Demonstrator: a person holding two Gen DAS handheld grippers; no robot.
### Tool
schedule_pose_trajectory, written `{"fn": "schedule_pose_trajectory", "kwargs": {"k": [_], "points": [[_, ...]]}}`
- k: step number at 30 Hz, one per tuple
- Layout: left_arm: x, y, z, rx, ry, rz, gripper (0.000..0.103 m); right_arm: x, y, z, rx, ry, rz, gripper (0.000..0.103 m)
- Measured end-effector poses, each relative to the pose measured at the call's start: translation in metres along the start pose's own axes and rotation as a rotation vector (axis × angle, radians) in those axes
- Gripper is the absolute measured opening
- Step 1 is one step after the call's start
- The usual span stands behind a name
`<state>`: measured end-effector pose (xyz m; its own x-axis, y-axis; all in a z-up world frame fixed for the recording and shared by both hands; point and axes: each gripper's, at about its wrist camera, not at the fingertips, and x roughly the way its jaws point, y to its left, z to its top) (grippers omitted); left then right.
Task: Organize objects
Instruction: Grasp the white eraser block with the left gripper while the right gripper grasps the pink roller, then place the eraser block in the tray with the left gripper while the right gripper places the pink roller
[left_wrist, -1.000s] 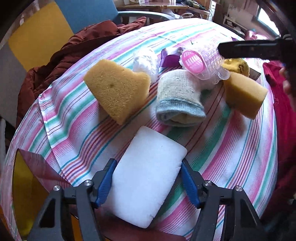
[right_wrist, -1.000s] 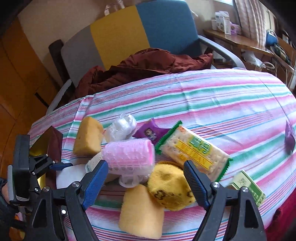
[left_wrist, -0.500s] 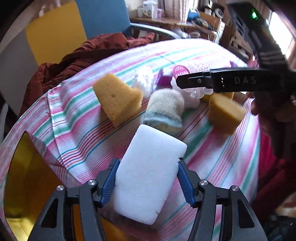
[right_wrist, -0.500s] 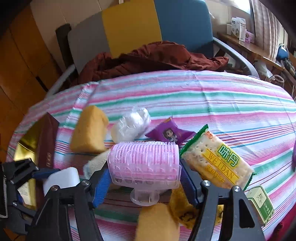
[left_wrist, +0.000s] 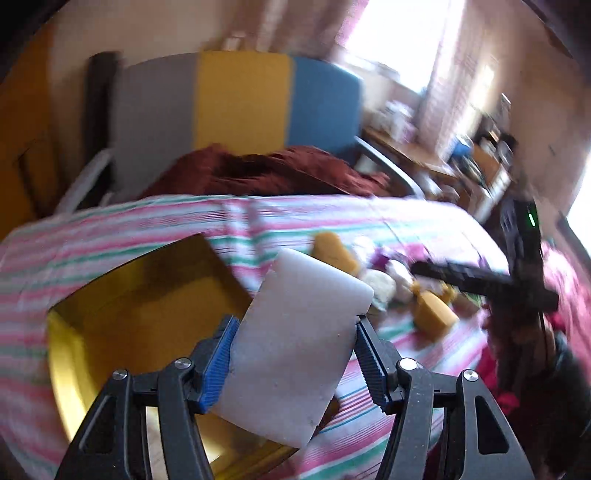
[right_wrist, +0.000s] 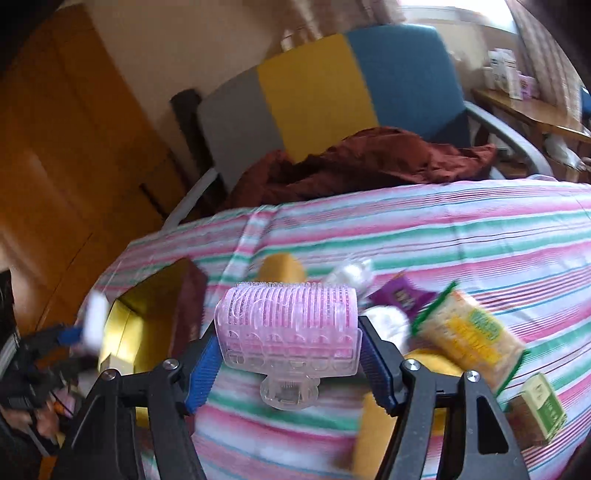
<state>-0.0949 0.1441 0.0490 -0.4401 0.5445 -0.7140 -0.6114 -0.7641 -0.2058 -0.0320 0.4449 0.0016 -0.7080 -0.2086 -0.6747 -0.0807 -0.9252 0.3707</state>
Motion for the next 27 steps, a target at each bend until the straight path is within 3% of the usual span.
{"fn": "schedule_pose_trajectory", "kwargs": {"k": [8, 16, 22, 27], "points": [[-0.037, 0.101, -0.028, -0.257, -0.062, 0.164, 0.064, 0.024, 0.087, -0.007, -0.111, 0.064, 0.096, 0.069], [-0.026, 0.171, -0.063, -0.427, -0.059, 0.257, 0.066, 0.069, 0.167, -0.009, -0.209, 0.155, 0.136, 0.069], [-0.009, 0.188, -0.088, -0.477, -0.016, 0.248, 0.069, 0.098, 0.198, -0.009, -0.237, 0.204, 0.102, 0.069], [-0.006, 0.178, -0.104, -0.452, 0.005, 0.256, 0.073, 0.120, 0.208, -0.010, -0.226, 0.240, 0.071, 0.069]]}}
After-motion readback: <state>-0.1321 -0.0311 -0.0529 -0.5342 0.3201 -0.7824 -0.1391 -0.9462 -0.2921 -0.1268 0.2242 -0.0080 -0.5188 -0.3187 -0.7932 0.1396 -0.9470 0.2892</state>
